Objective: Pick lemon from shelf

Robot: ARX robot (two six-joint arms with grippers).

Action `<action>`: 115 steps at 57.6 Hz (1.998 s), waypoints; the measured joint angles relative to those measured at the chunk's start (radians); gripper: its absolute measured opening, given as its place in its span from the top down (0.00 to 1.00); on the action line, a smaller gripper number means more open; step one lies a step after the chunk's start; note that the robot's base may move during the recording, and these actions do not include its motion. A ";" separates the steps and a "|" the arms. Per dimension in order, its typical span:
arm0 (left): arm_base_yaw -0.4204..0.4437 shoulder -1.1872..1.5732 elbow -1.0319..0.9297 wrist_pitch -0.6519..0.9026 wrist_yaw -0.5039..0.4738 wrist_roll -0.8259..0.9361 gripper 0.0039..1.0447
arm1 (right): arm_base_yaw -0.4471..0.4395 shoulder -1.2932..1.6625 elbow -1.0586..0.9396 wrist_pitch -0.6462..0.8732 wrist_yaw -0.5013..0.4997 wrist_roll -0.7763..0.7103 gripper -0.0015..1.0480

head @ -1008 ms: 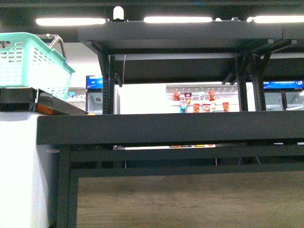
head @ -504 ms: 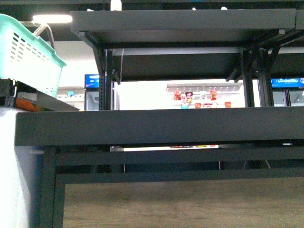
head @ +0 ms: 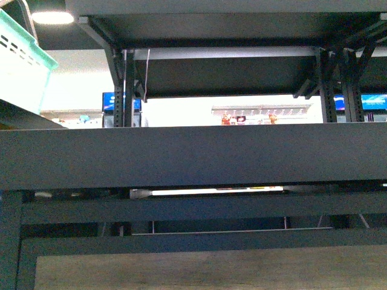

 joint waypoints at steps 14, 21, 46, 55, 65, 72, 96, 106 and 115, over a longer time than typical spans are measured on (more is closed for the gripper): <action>0.000 0.000 0.000 0.000 0.000 0.000 0.07 | 0.000 0.000 0.000 0.000 0.000 0.000 0.02; 0.000 0.000 0.000 0.000 0.000 0.000 0.07 | 0.000 0.000 0.000 0.000 0.000 0.000 0.02; 0.000 0.000 0.000 0.000 0.000 0.000 0.07 | 0.000 0.000 0.000 0.000 0.000 0.000 0.02; 0.000 0.000 0.000 0.000 0.000 0.000 0.07 | 0.000 0.000 0.000 0.000 0.000 0.000 0.02; 0.000 0.000 0.000 0.000 0.000 0.000 0.07 | 0.000 0.000 0.000 0.000 0.001 0.000 0.02; 0.000 0.000 0.000 0.000 0.000 0.000 0.07 | 0.000 0.000 0.000 0.000 0.000 0.001 0.02; 0.000 0.000 0.000 0.000 0.000 0.000 0.07 | 0.000 0.000 0.000 0.000 0.001 0.001 0.02; 0.000 0.000 0.000 0.000 0.000 0.000 0.07 | 0.000 0.000 0.000 0.000 0.001 0.002 0.02; 0.000 0.000 0.000 0.000 0.000 0.000 0.07 | 0.000 0.000 0.000 0.000 0.000 0.001 0.02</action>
